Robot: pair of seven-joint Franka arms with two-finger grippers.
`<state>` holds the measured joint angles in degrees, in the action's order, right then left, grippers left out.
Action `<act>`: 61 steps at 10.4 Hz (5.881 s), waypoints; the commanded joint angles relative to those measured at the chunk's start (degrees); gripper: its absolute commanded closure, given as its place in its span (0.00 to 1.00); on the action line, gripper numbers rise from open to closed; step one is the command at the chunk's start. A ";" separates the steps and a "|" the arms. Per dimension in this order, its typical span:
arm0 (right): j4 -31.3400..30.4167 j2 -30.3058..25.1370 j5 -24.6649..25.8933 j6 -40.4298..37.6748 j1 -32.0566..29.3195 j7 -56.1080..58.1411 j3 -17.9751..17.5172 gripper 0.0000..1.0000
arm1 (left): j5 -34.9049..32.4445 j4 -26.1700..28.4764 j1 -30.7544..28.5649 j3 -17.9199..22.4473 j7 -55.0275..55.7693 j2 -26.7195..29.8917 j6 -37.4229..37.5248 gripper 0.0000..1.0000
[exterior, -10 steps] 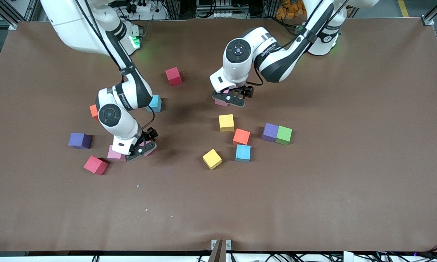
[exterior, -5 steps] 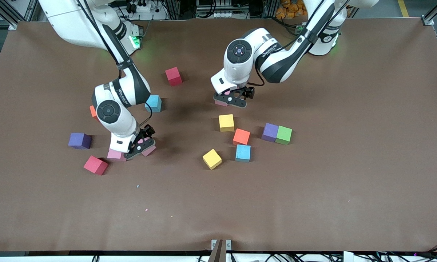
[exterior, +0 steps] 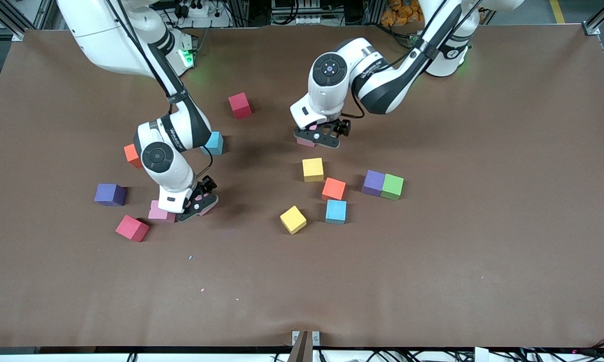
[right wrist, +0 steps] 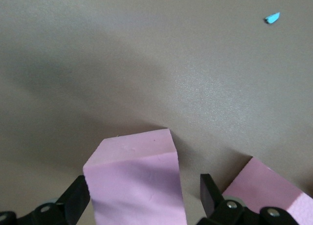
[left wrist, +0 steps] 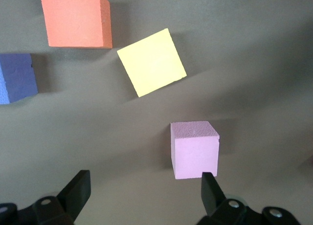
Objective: Arrange 11 blocks into digit 3
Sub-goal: 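Lift the pink cube with the right gripper while the left gripper lifts lavender, then set the lavender cube down while the right gripper sets pink beside it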
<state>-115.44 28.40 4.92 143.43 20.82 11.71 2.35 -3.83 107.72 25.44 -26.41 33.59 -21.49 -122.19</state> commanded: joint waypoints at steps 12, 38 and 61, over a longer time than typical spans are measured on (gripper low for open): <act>-10.85 -16.87 0.63 -8.51 7.29 -4.68 -0.33 0.93 | -13.22 5.93 7.34 -0.05 14.58 -7.60 -17.30 0.00; -8.50 -9.08 -13.09 -2.36 30.32 -66.45 -0.42 0.95 | -17.35 4.61 -9.97 -5.41 -11.26 -5.22 -6.67 1.00; -21.04 -22.68 -4.57 -8.07 16.29 -45.42 1.51 0.00 | -18.54 1.45 -6.91 -9.45 -52.64 -6.70 -6.55 1.00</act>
<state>-132.74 8.85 -1.01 134.76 40.36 -37.96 4.48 -18.31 109.57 16.34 -35.70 -16.87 -26.31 -126.56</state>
